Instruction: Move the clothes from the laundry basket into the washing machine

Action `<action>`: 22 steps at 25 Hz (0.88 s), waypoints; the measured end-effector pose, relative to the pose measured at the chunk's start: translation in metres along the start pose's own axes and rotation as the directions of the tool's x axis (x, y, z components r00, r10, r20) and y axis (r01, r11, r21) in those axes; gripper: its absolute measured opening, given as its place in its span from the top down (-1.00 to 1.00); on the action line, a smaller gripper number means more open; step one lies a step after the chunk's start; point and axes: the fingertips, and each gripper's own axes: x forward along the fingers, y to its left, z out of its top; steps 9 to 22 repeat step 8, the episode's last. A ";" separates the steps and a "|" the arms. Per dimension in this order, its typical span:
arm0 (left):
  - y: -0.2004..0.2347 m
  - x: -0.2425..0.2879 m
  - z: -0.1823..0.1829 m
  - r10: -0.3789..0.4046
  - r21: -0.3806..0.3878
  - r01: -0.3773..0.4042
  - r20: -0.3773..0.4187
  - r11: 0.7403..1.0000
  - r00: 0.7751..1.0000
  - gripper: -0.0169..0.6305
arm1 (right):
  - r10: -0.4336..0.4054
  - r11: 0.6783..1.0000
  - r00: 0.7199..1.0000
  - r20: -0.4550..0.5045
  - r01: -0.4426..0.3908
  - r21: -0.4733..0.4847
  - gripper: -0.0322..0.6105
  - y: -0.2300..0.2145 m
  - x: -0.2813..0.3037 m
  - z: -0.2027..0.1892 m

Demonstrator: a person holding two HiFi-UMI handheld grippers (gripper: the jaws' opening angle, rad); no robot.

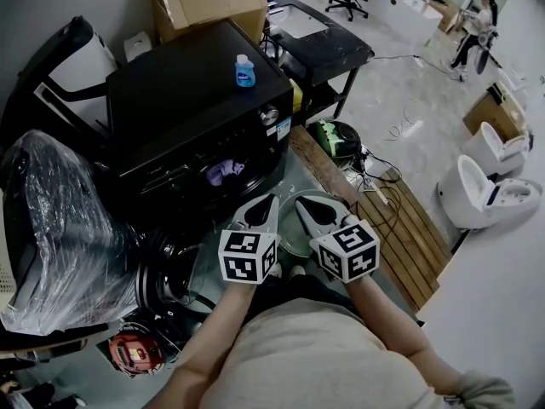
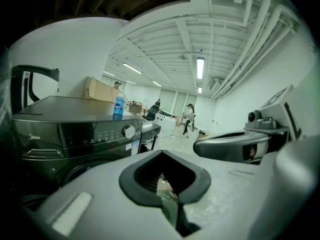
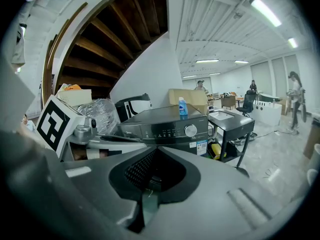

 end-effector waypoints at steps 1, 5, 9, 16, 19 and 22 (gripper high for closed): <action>0.000 0.000 -0.001 -0.001 -0.001 0.001 -0.001 1.000 1.000 0.94 | -0.001 1.000 1.000 0.000 0.001 0.000 0.81 0.000 0.000 0.000; 0.000 0.001 0.000 -0.005 -0.005 0.005 -0.002 1.000 1.000 0.94 | -0.007 1.000 1.000 -0.007 0.007 -0.002 0.81 -0.002 0.000 -0.002; 0.002 0.000 -0.002 -0.009 -0.010 0.009 -0.012 1.000 1.000 0.94 | -0.006 1.000 1.000 -0.013 0.006 0.003 0.81 -0.001 0.002 -0.003; 0.002 0.000 -0.002 -0.009 -0.010 0.009 -0.012 1.000 1.000 0.94 | -0.006 1.000 1.000 -0.013 0.006 0.003 0.81 -0.001 0.002 -0.003; 0.002 0.000 -0.002 -0.009 -0.010 0.009 -0.012 1.000 1.000 0.94 | -0.006 1.000 1.000 -0.013 0.006 0.003 0.81 -0.001 0.002 -0.003; 0.002 0.000 -0.002 -0.009 -0.010 0.009 -0.012 1.000 1.000 0.94 | -0.006 1.000 1.000 -0.013 0.006 0.003 0.81 -0.001 0.002 -0.003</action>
